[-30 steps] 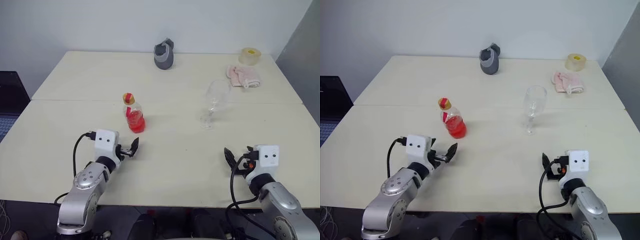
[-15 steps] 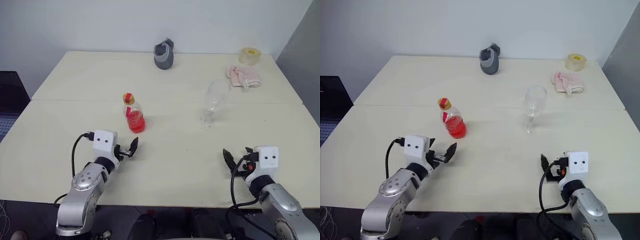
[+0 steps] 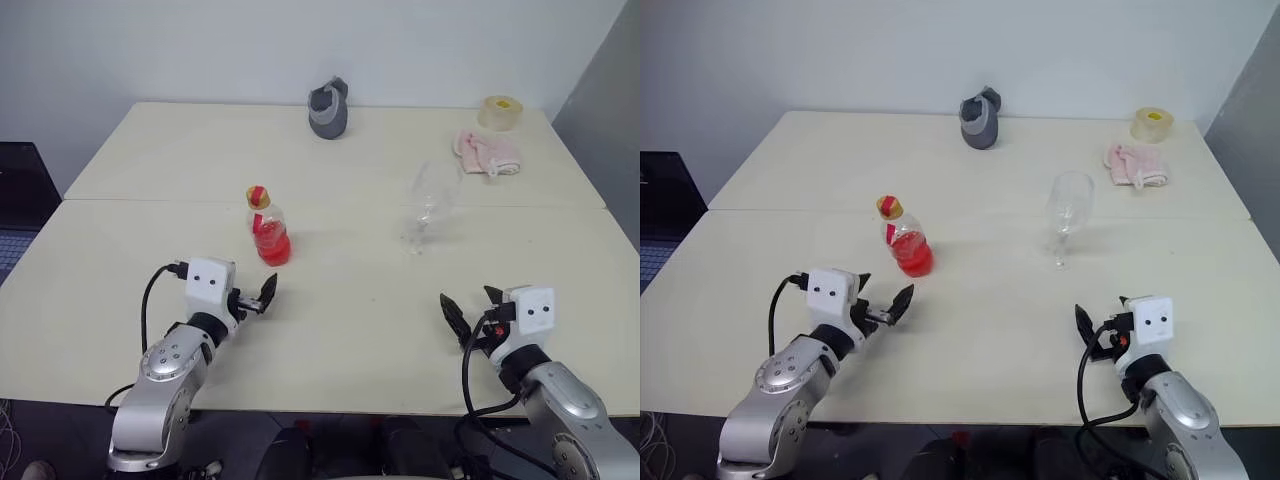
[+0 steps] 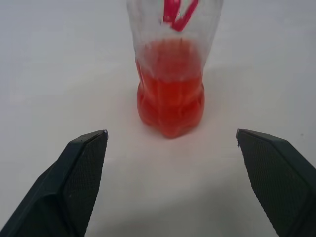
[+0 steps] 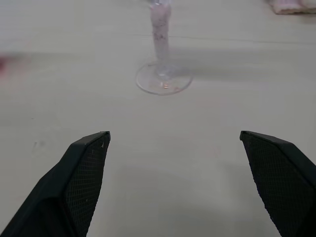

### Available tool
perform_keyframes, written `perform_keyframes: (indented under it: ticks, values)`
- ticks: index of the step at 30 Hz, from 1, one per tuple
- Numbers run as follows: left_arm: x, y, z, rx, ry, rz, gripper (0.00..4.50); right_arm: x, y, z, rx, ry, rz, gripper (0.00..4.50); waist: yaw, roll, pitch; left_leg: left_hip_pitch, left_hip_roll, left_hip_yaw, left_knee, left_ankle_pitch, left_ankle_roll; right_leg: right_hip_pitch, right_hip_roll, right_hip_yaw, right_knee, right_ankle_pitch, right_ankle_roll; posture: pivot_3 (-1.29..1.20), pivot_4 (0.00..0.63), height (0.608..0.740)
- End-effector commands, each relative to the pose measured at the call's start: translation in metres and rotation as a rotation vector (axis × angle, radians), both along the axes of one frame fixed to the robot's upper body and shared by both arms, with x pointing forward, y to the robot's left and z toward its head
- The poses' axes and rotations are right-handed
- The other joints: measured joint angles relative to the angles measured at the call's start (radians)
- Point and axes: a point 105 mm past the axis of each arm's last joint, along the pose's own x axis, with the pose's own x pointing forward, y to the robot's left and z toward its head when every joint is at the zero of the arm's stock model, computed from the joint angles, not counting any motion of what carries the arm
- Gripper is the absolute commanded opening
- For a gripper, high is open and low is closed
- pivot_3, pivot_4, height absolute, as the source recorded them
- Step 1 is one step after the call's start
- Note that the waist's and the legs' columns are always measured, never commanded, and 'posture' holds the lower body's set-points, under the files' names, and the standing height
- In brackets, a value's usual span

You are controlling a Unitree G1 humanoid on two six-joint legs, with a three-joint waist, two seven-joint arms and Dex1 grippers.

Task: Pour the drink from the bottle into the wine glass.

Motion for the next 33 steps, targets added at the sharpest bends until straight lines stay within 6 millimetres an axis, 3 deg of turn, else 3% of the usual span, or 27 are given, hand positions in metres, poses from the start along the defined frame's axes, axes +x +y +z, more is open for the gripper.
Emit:
perform_keyframes:
  ticks: [1,7,20,33]
  values:
    - [0.001,-0.004,0.007,-0.021,-0.045,-0.034,4.45,-0.003,0.014,0.016,0.017,-0.081,0.131,4.5,-0.001,0.0,0.0,0.0,0.0,0.0,0.0,0.0,0.0,0.0,0.0,0.0,0.0,0.0,0.0,0.0,0.15,0.74]
    - [0.003,-0.005,0.008,-0.006,-0.078,-0.037,4.45,-0.019,0.037,0.031,0.086,-0.157,0.378,4.5,0.0,0.0,0.0,0.0,0.0,0.0,0.0,0.0,0.0,0.0,0.0,0.0,-0.001,0.0,0.0,0.0,0.15,0.74]
    - [0.018,-0.006,0.008,-0.003,-0.105,-0.076,4.45,-0.038,0.049,0.037,0.045,-0.191,0.661,4.5,0.0,0.0,0.0,0.006,0.0,0.0,0.0,-0.002,0.004,0.008,0.001,-0.001,-0.003,0.0,0.001,0.0,0.15,0.74]
    - [0.038,-0.015,0.012,-0.013,-0.143,-0.117,4.45,-0.033,0.051,0.036,0.031,-0.166,0.653,4.5,0.002,-0.001,0.0,0.006,0.0,-0.001,0.0,-0.002,0.004,0.008,0.0,-0.001,-0.005,0.001,0.001,0.0,0.15,0.74]
